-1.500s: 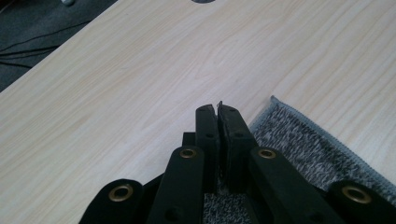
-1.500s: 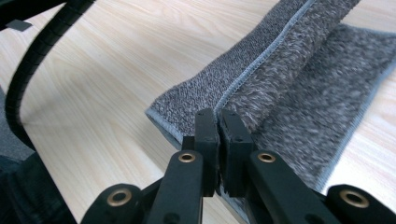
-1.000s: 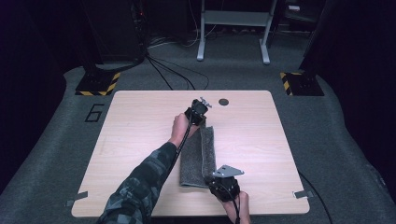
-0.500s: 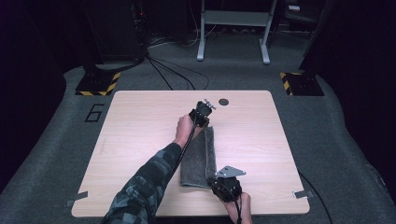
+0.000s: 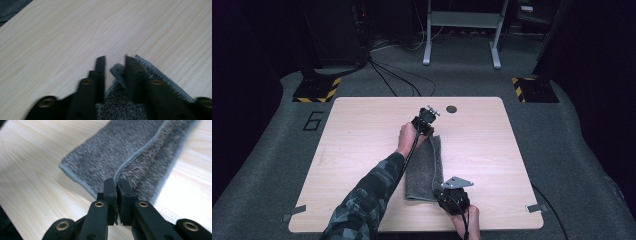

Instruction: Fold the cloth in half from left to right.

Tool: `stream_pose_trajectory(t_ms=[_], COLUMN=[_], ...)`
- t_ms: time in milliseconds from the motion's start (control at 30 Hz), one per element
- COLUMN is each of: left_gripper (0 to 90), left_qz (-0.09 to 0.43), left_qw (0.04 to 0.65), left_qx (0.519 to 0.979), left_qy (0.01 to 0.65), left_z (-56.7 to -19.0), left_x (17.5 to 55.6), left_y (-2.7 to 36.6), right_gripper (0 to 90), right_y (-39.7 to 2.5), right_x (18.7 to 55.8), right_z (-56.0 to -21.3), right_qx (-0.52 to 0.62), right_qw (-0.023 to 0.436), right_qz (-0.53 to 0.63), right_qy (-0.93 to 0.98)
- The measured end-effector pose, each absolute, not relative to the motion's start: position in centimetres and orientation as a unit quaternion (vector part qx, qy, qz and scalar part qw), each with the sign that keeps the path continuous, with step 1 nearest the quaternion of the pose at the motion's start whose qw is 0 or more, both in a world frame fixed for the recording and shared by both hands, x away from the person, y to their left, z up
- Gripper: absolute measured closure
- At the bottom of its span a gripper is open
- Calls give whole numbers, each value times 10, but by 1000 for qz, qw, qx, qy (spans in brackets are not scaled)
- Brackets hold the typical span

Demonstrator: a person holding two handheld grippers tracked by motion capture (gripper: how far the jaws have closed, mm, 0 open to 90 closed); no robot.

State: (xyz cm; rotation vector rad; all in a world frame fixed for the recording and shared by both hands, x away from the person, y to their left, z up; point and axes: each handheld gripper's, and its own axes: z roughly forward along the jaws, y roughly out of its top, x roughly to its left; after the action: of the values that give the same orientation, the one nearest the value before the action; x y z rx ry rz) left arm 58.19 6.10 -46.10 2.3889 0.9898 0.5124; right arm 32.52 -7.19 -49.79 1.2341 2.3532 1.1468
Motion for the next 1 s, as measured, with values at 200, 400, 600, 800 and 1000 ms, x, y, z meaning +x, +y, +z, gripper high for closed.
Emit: stream_pose_trajectory(t_ms=[200, 400, 600, 800, 1000], left_gripper=[279, 199, 159, 144, 144], left_qz=[179, 176, 187, 192, 183], left_qw=[261, 266, 277, 282, 270], left_qx=[864, 858, 844, 836, 840], left_qy=[393, 402, 421, 431, 434], left_z=[-458, -454, -448, -443, -449], left_x=[583, 581, 583, 586, 583], left_y=[73, 89, 104, 115, 125], right_gripper=[802, 789, 787, 786, 760], right_y=[-83, -87, -87, -91, -96], right_x=[331, 331, 330, 330, 329], right_z=[-507, -509, -510, -512, -511], right_qx=[442, 446, 450, 447, 457], right_qw=[114, 112, 112, 107, 98], right_qz=[373, 373, 368, 362, 361], right_qy=[808, 806, 806, 811, 807])
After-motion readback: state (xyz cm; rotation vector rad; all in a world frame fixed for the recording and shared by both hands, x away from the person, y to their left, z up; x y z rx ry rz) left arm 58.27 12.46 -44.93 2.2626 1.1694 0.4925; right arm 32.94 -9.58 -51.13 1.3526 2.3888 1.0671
